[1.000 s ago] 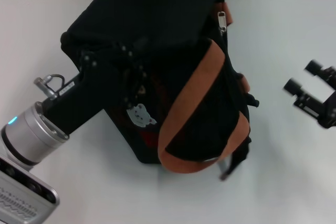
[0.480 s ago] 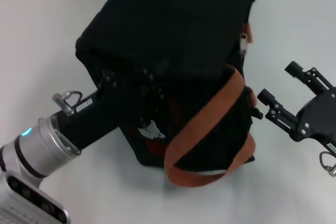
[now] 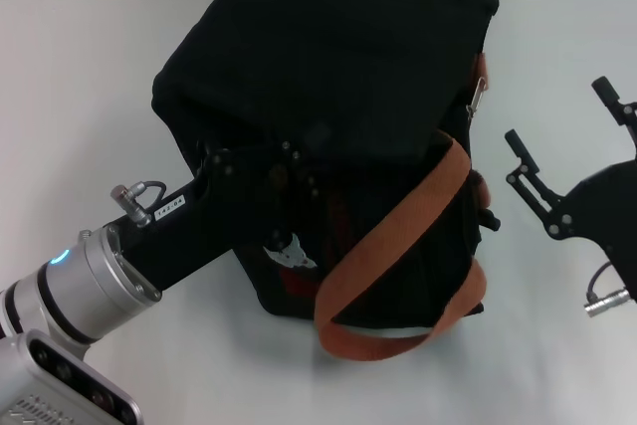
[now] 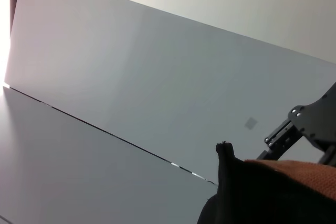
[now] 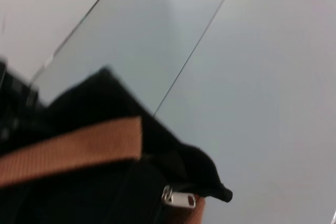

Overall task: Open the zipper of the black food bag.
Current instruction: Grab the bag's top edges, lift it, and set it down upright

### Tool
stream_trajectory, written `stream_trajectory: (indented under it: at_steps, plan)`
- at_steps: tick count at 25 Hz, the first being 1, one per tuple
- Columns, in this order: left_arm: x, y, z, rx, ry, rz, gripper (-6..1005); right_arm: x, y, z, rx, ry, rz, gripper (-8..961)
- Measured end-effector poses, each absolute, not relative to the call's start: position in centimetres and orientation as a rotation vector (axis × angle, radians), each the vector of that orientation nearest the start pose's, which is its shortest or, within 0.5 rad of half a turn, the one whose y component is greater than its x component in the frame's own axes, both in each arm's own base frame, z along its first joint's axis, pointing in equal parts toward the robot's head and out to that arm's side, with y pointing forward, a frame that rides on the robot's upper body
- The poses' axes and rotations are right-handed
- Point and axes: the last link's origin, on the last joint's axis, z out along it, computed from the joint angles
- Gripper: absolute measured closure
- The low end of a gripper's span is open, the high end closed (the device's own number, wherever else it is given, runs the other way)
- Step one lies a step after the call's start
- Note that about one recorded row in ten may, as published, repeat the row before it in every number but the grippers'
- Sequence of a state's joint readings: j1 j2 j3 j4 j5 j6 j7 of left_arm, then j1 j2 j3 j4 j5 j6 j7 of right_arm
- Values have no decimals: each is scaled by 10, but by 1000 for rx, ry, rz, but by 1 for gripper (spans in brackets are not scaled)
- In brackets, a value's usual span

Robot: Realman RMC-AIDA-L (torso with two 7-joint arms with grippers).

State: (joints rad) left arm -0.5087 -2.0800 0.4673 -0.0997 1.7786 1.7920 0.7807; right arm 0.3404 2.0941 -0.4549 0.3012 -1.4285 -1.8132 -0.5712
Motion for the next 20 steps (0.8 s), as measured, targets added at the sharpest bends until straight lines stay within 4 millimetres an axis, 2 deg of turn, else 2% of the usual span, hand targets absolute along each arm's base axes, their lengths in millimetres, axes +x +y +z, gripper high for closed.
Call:
stream_trajectory:
  at_steps: [6, 16, 20]
  plan:
    - [-235, 248, -61, -1782, 1022, -706, 910, 264, 216, -58, -1658, -446, 552, 179]
    - [-233, 248, -62, -1784, 1017, -713, 910, 249, 227, -59, -1632, -479, 593, 179]
    - [-233, 249, -62, -1783, 1017, -714, 909, 249, 232, -63, -1641, -534, 531, 179]
